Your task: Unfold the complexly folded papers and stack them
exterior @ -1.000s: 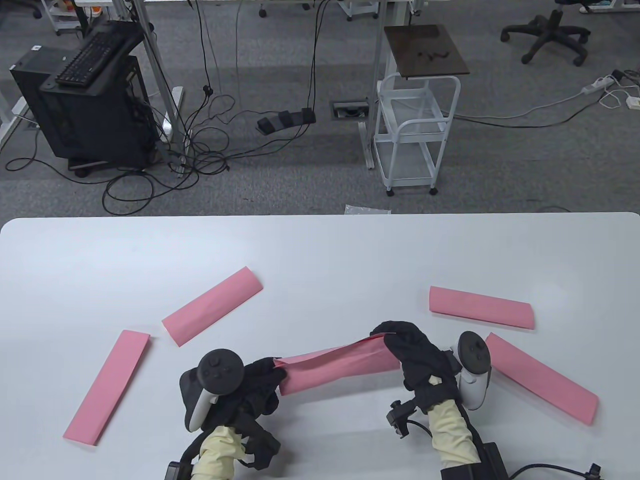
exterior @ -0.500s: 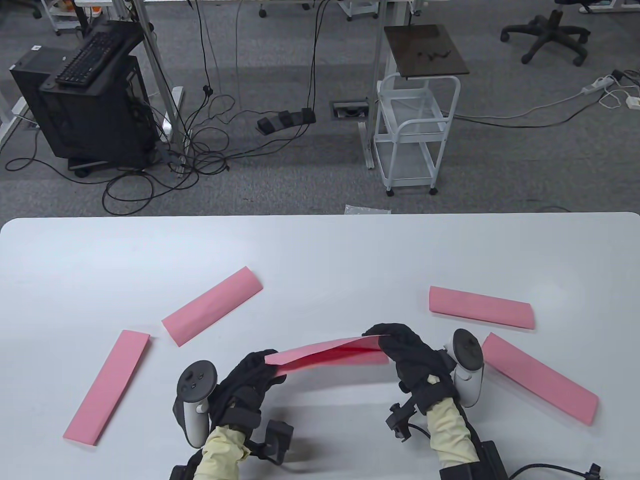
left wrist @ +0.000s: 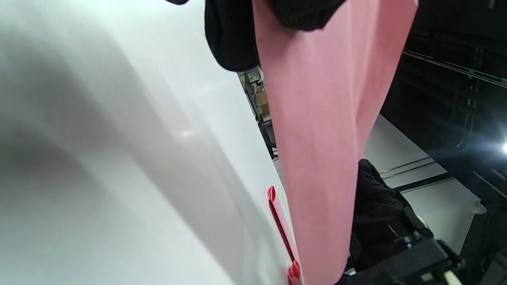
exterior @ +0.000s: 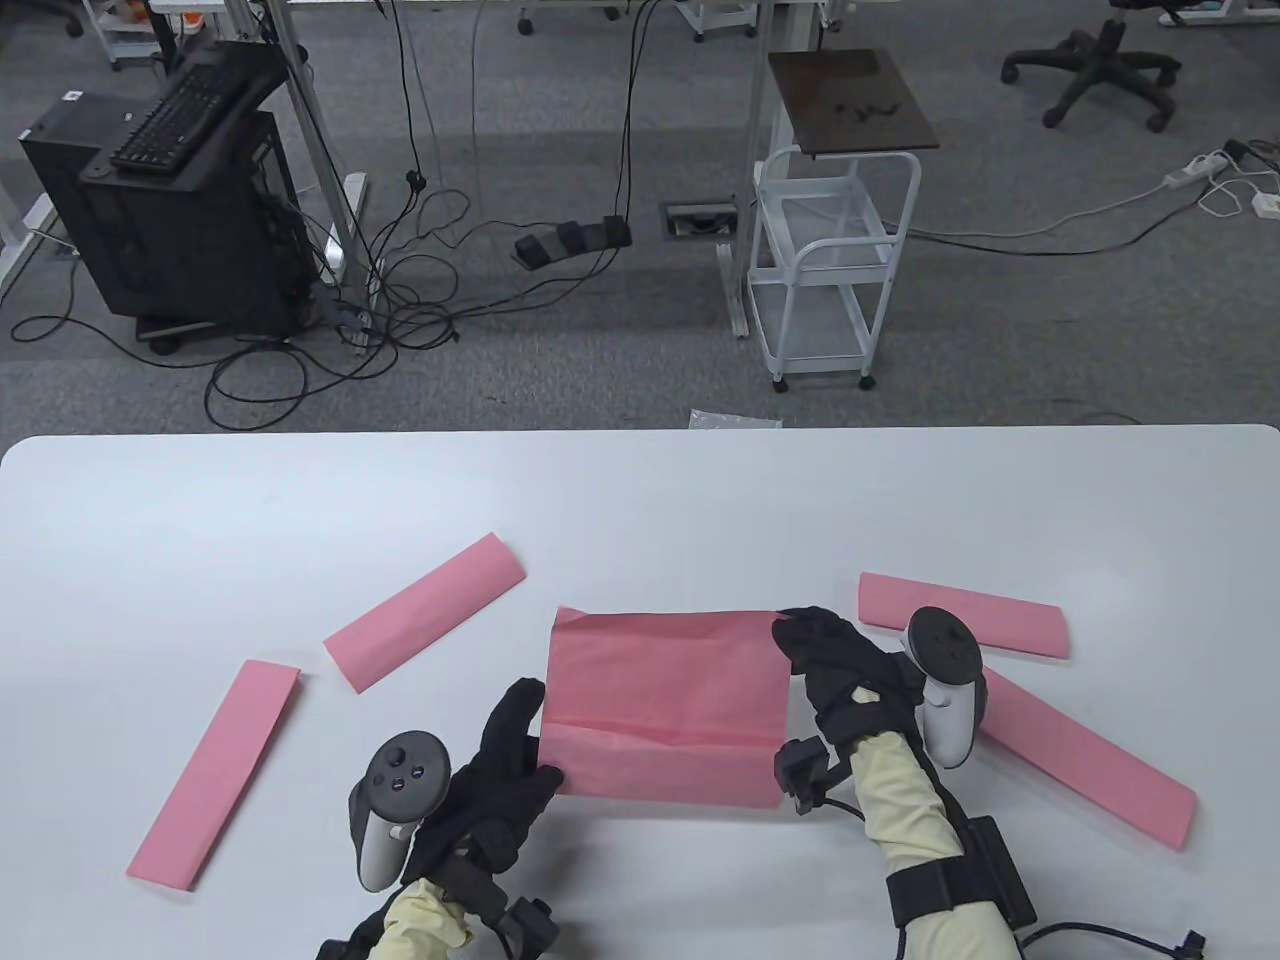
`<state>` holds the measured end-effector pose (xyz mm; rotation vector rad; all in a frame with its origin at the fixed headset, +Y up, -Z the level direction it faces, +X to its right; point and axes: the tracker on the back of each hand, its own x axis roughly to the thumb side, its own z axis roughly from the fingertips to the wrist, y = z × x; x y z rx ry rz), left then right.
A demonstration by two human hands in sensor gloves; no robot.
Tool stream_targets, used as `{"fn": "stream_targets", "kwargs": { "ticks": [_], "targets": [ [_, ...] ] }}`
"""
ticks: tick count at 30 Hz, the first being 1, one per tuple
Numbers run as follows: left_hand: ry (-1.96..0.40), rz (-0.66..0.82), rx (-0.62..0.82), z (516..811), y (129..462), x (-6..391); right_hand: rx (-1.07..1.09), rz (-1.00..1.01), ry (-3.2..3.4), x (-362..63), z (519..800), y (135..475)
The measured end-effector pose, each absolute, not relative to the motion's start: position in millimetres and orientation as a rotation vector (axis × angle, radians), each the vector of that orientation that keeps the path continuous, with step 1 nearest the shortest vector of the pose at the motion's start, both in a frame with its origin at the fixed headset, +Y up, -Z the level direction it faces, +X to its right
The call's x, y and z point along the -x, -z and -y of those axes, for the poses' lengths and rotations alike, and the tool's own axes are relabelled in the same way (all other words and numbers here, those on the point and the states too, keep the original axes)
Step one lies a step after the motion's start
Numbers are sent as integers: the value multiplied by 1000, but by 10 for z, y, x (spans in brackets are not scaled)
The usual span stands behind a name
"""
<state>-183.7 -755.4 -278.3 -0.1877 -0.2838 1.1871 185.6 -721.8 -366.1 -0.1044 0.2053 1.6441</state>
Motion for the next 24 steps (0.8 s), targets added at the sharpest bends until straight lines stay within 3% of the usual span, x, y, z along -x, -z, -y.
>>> {"fn": "stream_targets", "kwargs": {
  "ticks": [6, 9, 14, 21, 24],
  "targets": [
    [-1152, 396, 79, 7512, 2768, 1738, 223, -258, -1754, -1914, 7215, 3753],
    [-1090, 395, 115, 7528, 2782, 1738, 195, -273, -1768, -1911, 7203, 3779],
    [-1192, 356, 182, 7590, 2797, 1773, 141, -295, -1750, -1908, 7182, 3814],
    [-922, 368, 269, 7540, 2788, 1806, 137, -224, -1665, -1983, 7047, 3895],
    [-922, 355, 273, 7526, 2803, 1806, 124, -206, -1655, -1987, 7003, 3910]
  ]
}}
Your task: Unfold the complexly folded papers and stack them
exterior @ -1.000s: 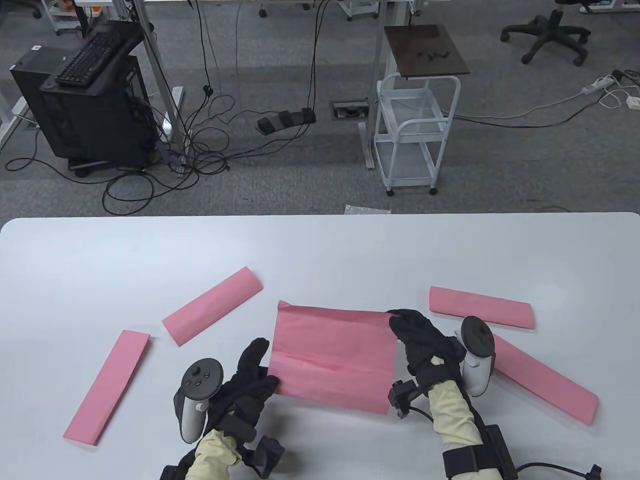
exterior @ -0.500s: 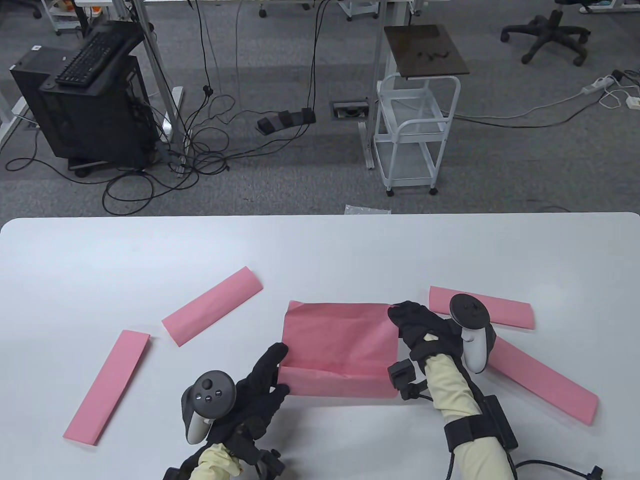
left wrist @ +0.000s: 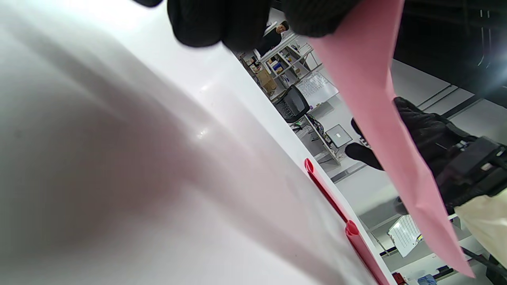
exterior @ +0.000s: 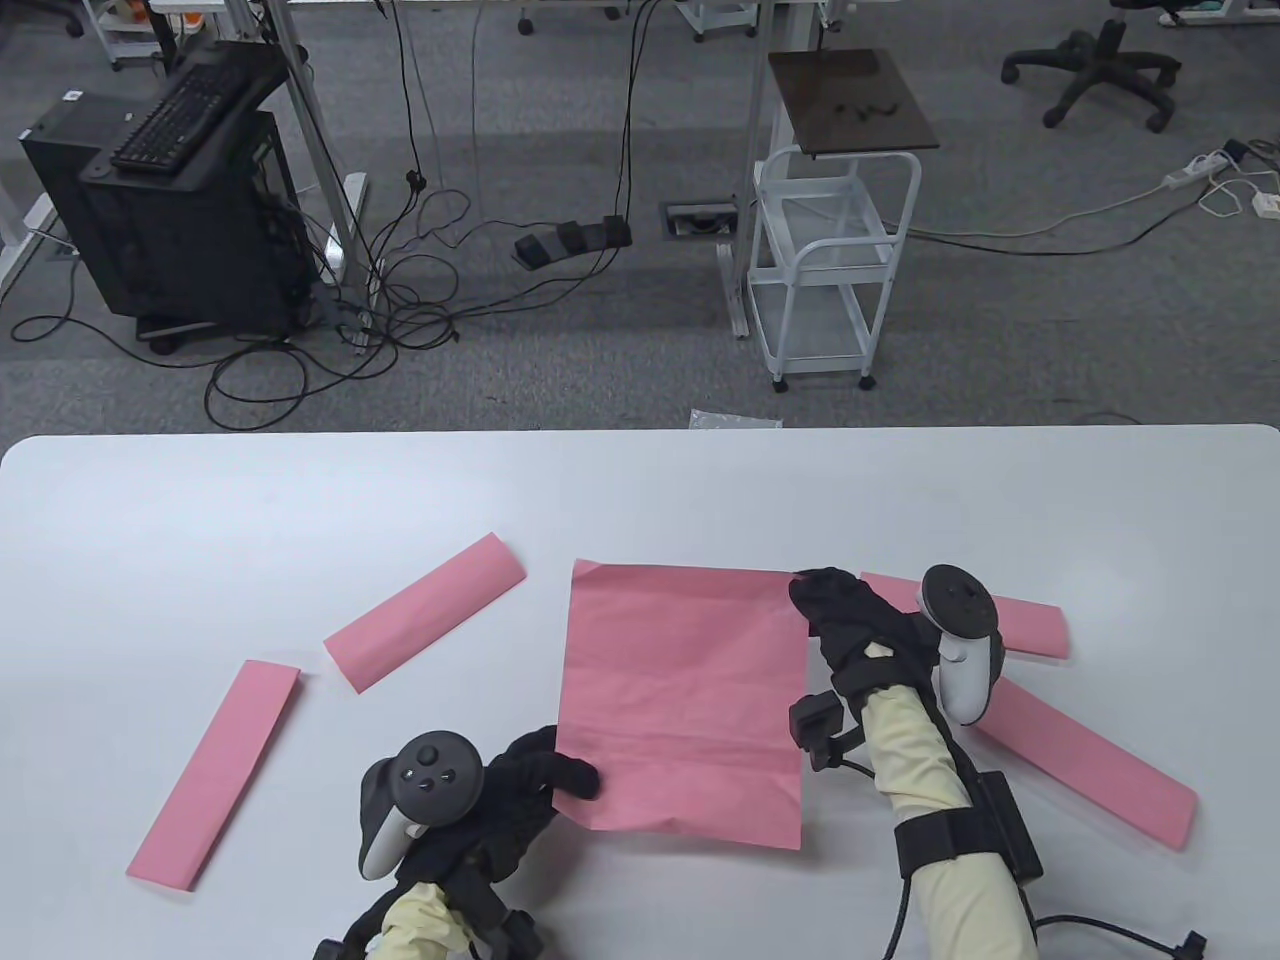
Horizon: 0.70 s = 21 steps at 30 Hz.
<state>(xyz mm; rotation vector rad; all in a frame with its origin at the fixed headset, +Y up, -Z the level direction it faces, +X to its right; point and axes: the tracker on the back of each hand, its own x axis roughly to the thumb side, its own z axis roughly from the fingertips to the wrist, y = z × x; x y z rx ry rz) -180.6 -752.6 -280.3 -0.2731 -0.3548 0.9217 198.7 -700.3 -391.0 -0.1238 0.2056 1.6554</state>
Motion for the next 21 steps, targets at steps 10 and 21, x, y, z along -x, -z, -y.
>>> {"fn": "stream_targets", "kwargs": {
  "ticks": [10, 21],
  "targets": [
    [-1145, 335, 342, 7633, 2765, 1746, 125, -221, -1657, -1963, 7022, 3893],
    [-968, 304, 315, 7604, 2767, 1700, 159, -213, -1707, -1930, 7011, 3916]
  ]
}}
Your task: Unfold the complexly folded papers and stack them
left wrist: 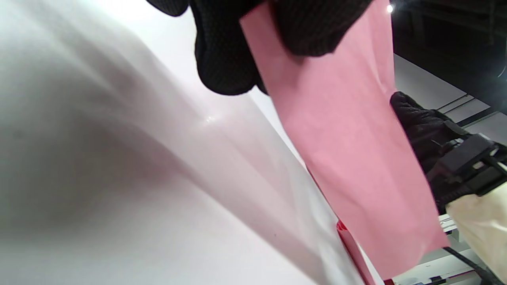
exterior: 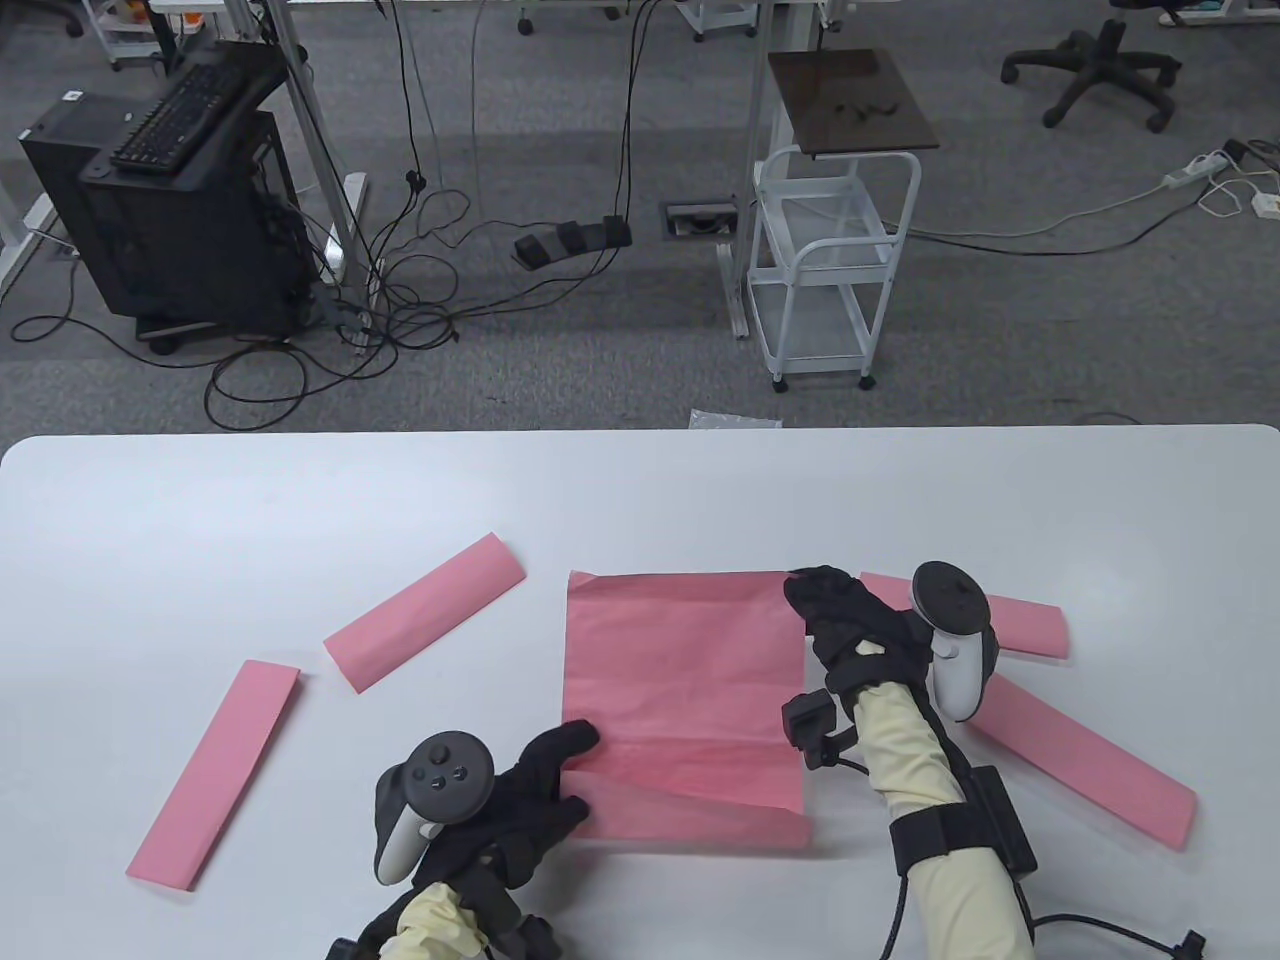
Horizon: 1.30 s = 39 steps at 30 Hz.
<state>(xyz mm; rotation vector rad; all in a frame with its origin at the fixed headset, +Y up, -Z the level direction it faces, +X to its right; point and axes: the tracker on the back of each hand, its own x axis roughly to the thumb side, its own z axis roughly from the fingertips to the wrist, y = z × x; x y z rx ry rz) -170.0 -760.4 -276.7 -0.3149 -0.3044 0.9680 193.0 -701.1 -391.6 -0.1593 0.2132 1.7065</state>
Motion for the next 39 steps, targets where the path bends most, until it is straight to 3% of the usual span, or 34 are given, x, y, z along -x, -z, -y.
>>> {"fn": "stream_targets", "kwargs": {
  "ticks": [8, 13, 22, 26, 31, 39],
  "targets": [
    [-801, 377, 293, 7599, 2746, 1652, 210, -232, -1749, -1907, 7124, 3961],
    [-696, 455, 440, 7668, 2741, 1594, 218, -269, -1751, -1840, 7247, 4004],
    [-507, 421, 505, 7755, 2810, 1368, 205, -285, -1778, -1738, 7363, 4021],
    [-447, 411, 642, 7866, 2803, 1327, 214, -279, -1781, -1735, 7395, 4033],
    [-245, 364, 704, 8056, 2815, 1372, 239, -278, -1769, -1732, 7457, 4069],
    [-218, 330, 760, 8125, 2824, 1404, 163, -328, -1686, -1725, 7457, 4043]
  ]
}}
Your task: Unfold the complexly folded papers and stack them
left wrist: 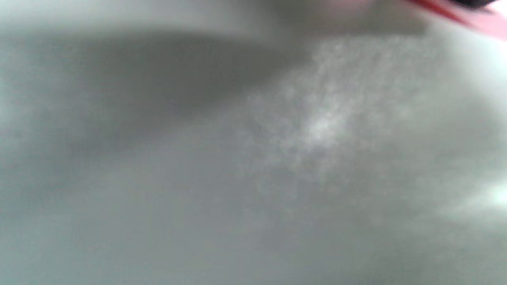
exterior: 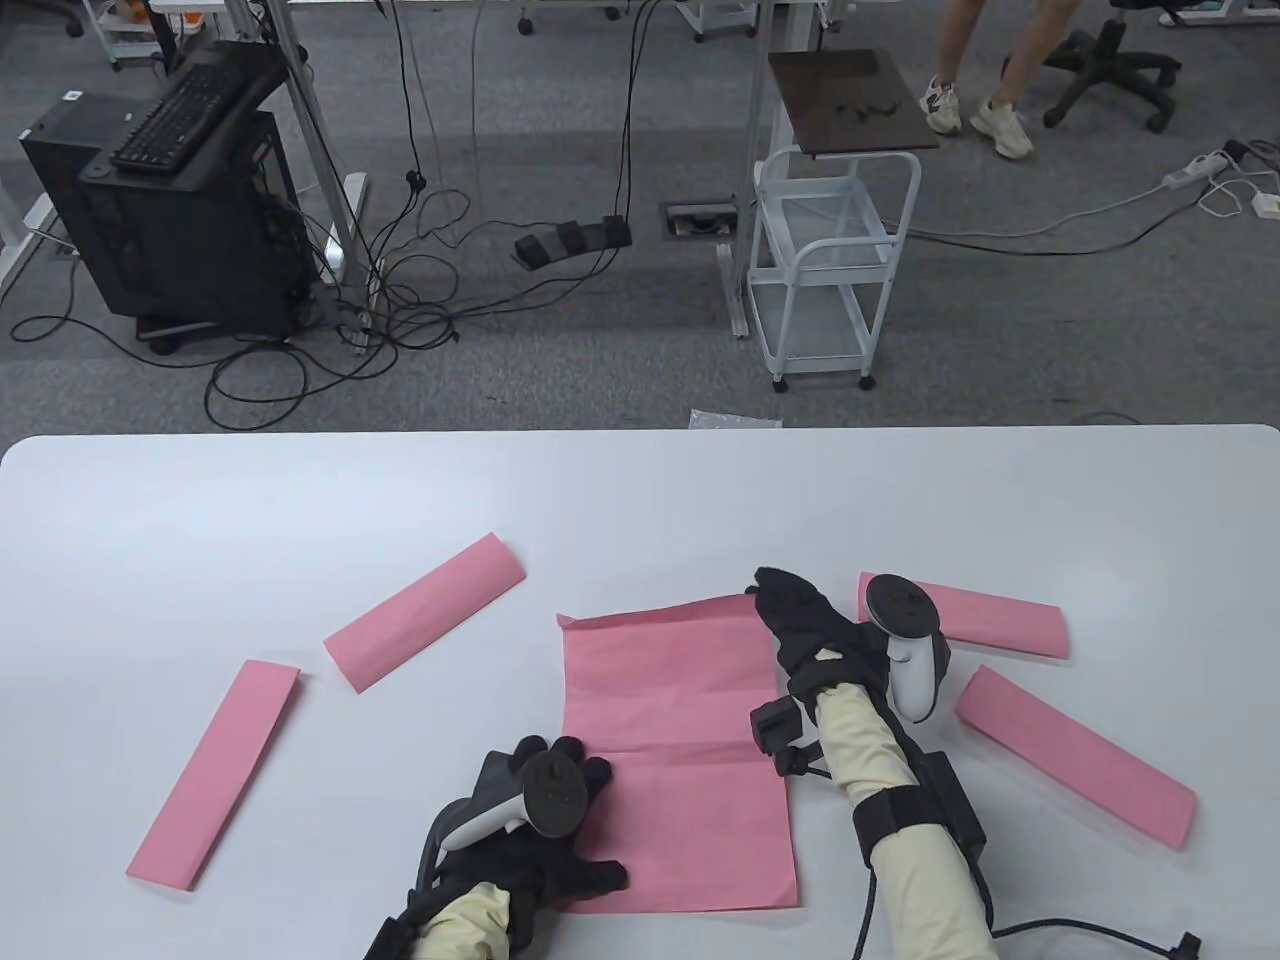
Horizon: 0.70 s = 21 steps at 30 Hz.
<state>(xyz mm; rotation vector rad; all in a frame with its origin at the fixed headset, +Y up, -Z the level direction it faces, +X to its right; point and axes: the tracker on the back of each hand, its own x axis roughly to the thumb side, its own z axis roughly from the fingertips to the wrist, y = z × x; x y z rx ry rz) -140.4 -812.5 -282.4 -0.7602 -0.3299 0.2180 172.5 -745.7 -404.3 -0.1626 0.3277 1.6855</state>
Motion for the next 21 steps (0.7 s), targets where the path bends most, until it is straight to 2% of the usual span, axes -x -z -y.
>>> {"fn": "stream_targets", "kwargs": {
  "ticks": [2, 5, 8, 10, 13, 16, 21],
  "targets": [
    [-214, 327, 764, 8126, 2824, 1403, 78, -341, -1782, -1699, 7392, 3981],
    [-213, 326, 767, 8119, 2818, 1401, -205, -429, -2191, -1530, 7329, 3705],
    [-211, 325, 769, 8117, 2816, 1400, -605, -741, -2560, -1217, 7520, 3231],
    [-210, 325, 771, 8115, 2815, 1399, -762, -911, -2638, -1053, 7667, 3007],
    [-206, 323, 773, 8114, 2812, 1398, -795, -1002, -2599, -852, 7861, 2864],
    [-190, 311, 782, 8121, 2810, 1396, -805, -1025, -2702, -796, 7956, 2871],
    [-191, 309, 785, 8125, 2811, 1399, -674, -1079, -2673, -1125, 8006, 2915]
  ]
}}
